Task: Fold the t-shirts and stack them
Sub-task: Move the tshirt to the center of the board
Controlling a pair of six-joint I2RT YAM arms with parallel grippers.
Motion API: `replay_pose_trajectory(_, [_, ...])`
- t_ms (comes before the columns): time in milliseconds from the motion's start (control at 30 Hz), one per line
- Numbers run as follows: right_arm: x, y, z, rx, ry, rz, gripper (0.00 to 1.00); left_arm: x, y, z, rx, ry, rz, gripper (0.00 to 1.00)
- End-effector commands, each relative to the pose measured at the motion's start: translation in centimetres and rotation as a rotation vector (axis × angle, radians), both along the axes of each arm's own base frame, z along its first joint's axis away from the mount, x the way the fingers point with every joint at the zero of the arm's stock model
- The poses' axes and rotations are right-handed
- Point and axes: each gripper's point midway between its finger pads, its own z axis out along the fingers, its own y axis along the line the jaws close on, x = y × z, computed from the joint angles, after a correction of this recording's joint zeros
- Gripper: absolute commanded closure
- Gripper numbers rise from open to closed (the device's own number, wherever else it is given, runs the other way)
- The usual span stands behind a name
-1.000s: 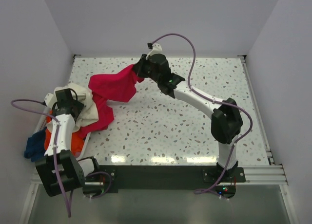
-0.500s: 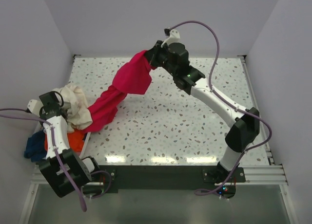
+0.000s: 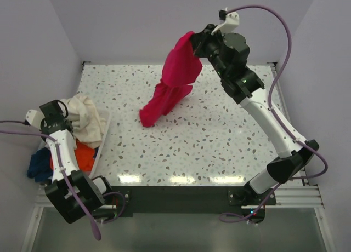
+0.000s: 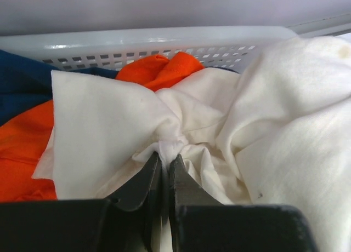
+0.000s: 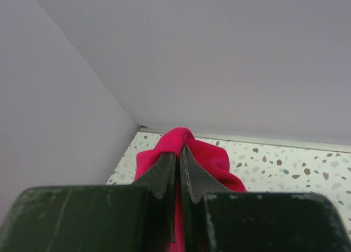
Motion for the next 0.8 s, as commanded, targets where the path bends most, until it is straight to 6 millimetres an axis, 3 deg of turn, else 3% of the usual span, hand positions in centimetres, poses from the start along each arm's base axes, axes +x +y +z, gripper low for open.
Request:
replay_pose_trajectory(0, [-1.4, -2.7, 4.0, 0.016, -0.088, -0.058, 1.0, 0.2, 1.6, 4.9, 0.099, -0.076, 0.032, 0.8])
replay_pose_trajectory(67, [-1.6, -2.8, 3.4, 0.0, -0.076, -0.057, 1.0, 0.1, 1.7, 5.9, 0.119, -0.087, 0.034, 0.65])
replay_pose_trajectory(100, [-1.7, -3.0, 3.3, -0.003, -0.074, -0.059, 1.0, 0.0, 1.7, 6.2, 0.123, -0.085, 0.034, 0.51])
replay_pose_trajectory(233, [-2.0, -3.3, 1.6, -0.037, -0.046, -0.063, 1.0, 0.6, 1.7, 8.3, 0.143, -0.129, 0.008, 0.23])
replay_pose_trajectory(400, [-2.2, -3.7, -0.5, -0.081, -0.008, -0.071, 1.0, 2.0, 0.8, 11.5, 0.182, -0.223, -0.09, 0.13])
replay_pose_trajectory(533, [-2.7, -3.8, -1.7, -0.103, 0.019, -0.06, 1.0, 3.8, -1.4, 14.5, 0.206, -0.325, -0.229, 0.11])
replay_pose_trajectory(667, [-3.7, -3.8, -0.6, -0.098, 0.008, -0.028, 1.0, 6.0, -5.0, 18.5, 0.253, -0.448, -0.387, 0.12])
replay_pose_trajectory(700, [-4.0, -3.9, -0.1, -0.093, 0.004, -0.025, 1.0, 6.8, -6.7, 19.2, 0.251, -0.471, -0.449, 0.13])
replay_pose_trajectory(767, [-5.0, -3.5, 2.0, -0.067, -0.03, 0.021, 1.0, 7.8, -8.6, 20.9, 0.247, -0.517, -0.528, 0.14])
